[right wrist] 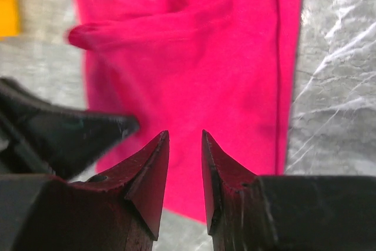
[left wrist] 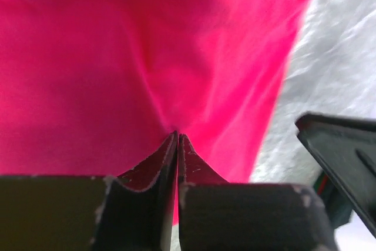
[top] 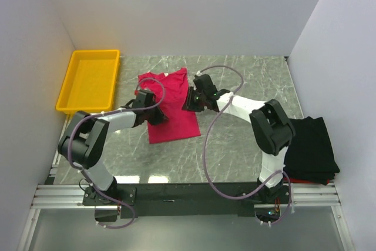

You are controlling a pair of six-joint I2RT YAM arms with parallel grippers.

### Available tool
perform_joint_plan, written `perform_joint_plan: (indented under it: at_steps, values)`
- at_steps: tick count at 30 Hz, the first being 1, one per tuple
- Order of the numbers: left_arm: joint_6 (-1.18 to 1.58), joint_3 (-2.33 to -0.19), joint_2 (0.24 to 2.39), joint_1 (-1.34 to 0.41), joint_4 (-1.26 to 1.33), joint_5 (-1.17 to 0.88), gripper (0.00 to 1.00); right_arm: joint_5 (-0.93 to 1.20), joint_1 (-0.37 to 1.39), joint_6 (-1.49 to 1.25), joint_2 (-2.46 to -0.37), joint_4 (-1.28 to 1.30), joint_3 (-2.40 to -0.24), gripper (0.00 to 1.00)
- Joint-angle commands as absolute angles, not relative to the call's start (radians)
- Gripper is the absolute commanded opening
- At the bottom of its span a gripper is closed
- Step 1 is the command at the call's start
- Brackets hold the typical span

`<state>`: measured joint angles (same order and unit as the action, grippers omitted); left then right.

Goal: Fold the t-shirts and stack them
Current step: Fold the tshirt

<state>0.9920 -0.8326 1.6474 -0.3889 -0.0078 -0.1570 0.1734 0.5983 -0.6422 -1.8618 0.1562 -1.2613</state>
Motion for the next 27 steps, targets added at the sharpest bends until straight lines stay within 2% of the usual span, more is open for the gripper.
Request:
perform_joint_plan:
  at_steps: [1, 10, 22, 27]
  values:
    - [1.017, -0.850, 1.687, -0.428, 0.003, -0.106, 0.08, 0.155, 0.612, -0.656, -1.917, 0.146, -1.275, 0.36]
    - [1.100, -0.686, 1.651, -0.547, 0.034, -0.018, 0.09, 0.183, 0.627, -0.794, -1.850, 0.014, -0.936, 0.36]
    - [1.285, -0.539, 1.465, -0.857, -0.092, 0.092, 0.10, 0.232, 0.730, -0.882, -1.531, -0.081, -0.519, 0.36]
    - [1.348, -0.470, 1.342, -0.940, -0.149, 0.101, 0.13, 0.193, 0.825, -0.917, -1.392, -0.008, -0.419, 0.36]
